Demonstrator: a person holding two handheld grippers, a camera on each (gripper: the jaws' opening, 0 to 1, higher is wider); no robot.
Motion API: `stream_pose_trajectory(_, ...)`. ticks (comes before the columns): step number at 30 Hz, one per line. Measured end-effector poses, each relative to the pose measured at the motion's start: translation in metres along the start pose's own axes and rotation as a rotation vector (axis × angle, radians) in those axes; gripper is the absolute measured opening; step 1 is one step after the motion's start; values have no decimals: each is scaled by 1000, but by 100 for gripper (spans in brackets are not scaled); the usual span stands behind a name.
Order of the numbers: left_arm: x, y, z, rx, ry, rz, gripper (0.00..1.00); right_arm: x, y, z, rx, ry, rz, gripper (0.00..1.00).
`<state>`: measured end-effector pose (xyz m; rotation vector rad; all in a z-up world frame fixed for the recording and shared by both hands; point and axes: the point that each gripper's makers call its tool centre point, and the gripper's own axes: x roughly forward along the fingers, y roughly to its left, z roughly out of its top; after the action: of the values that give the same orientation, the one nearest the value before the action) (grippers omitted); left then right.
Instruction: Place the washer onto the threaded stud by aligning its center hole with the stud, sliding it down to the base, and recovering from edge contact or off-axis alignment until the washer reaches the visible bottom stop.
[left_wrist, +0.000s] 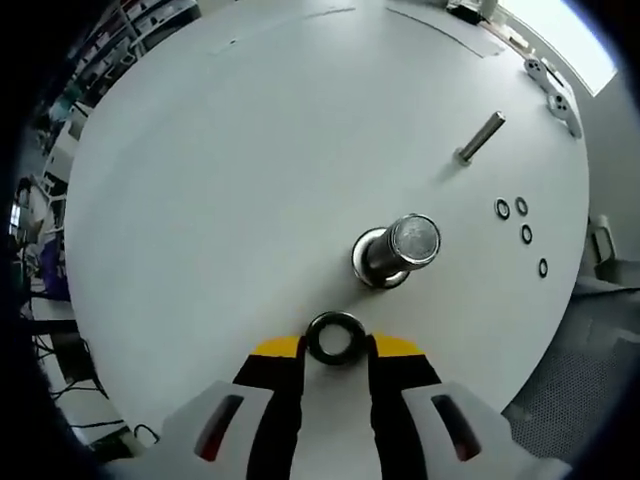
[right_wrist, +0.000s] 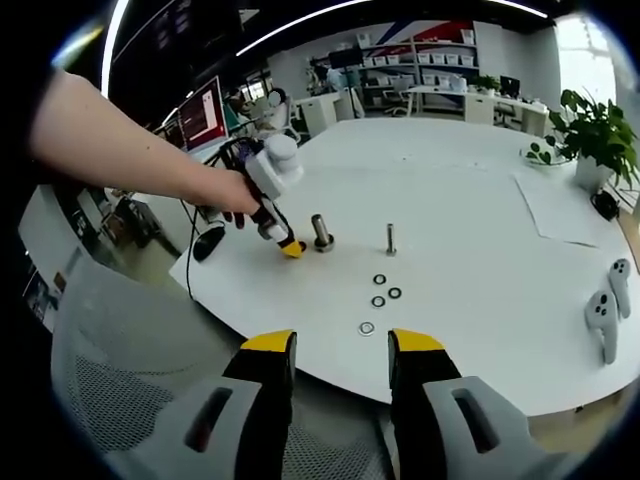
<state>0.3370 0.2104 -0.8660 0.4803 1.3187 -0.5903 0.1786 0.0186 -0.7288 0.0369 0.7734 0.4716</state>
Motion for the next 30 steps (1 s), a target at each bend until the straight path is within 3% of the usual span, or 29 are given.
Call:
stream_pose_trajectory(5, 0, 2, 3, -42, -27, 6, 22, 0, 1, 0, -2, 1, 3, 39)
stream_pose_trajectory(12, 0, 2, 3, -24, -17, 12, 20, 0, 1, 0, -4, 3, 3, 39)
stream_pose_trajectory(22, 0, -1, 2, 45, -12, 2, 19, 0, 1, 0, -6, 3, 5, 39)
stream_pose_trajectory(25, -1, -3, 0, 106, -11, -8, 19, 0, 1, 0, -5, 3, 6, 39)
stream_pose_trajectory(30, -2, -3, -4, 144, -2, -9, 19, 0, 1, -1, -4, 3, 6, 39)
